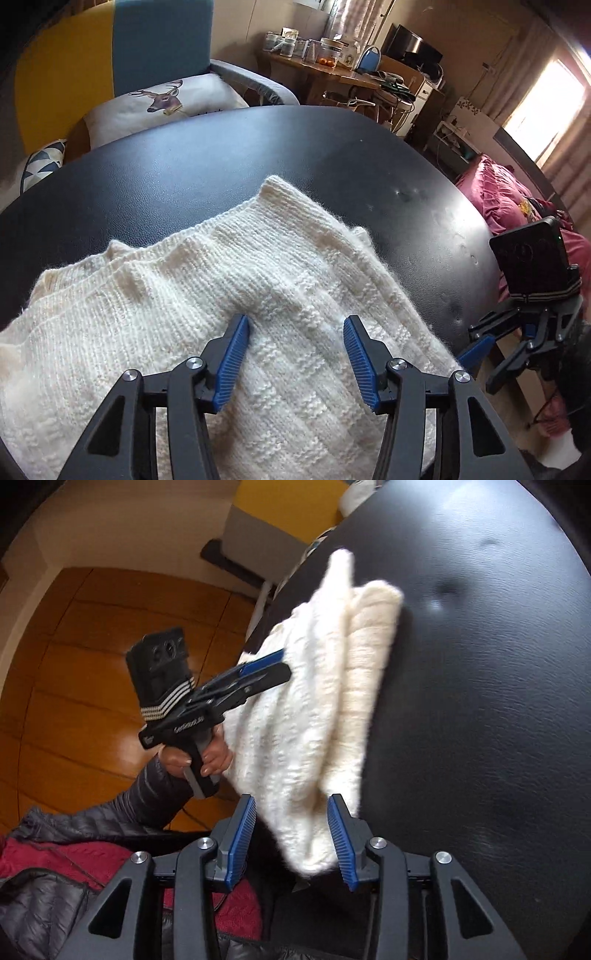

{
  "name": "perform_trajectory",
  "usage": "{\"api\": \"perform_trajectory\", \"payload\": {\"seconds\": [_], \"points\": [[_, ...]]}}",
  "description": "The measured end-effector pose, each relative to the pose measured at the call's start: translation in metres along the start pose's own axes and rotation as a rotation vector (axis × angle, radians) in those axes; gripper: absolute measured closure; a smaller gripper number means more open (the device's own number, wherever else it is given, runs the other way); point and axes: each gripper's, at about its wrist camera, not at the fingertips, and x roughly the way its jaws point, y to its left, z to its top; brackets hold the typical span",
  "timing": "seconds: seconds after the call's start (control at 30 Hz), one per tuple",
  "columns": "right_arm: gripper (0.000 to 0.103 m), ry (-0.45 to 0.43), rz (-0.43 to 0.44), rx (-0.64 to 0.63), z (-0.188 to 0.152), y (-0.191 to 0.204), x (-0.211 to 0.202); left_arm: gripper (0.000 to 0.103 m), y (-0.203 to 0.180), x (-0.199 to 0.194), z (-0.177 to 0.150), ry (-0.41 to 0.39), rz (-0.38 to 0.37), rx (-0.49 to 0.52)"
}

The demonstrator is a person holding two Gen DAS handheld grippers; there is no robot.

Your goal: Fold clothes

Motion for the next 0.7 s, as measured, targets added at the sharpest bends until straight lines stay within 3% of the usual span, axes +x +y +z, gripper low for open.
{"api": "perform_trajectory", "payload": {"seconds": [0.23, 0.27, 0.33, 0.5, 0.6, 0.67, 0.7], "points": [[0.057, 0.232, 0.116, -0.045, 0.002, 0.02, 0.047, 0.044, 0.005, 0.006, 0.001, 0.012, -0.029, -0.012], [0.057, 0.274, 0.117, -0.053, 0.0, 0.022, 0.054, 0.043, 0.005, 0.009, 0.002, 0.021, -0.026, -0.006], [0.069, 0.359, 0.038, -0.089, -0.008, 0.027, 0.064, 0.043, 0.004, 0.013, 0.002, 0.028, -0.017, -0.002], [0.098, 0.364, -0.027, -0.066, -0.015, 0.019, 0.053, 0.042, 0.002, 0.022, 0.001, 0.023, -0.002, 0.006], [0.098, 0.366, -0.066, -0.052, -0.019, 0.015, 0.047, 0.04, 0.001, 0.019, 0.001, 0.01, -0.002, 0.005], [0.093, 0.336, -0.094, -0.048, -0.02, 0.019, 0.035, 0.039, 0.005, 0.011, 0.001, -0.001, -0.02, -0.021], [0.085, 0.312, -0.108, -0.048, -0.02, 0.023, 0.026, 0.039, 0.007, 0.007, 0.002, -0.007, -0.029, -0.034]]}}
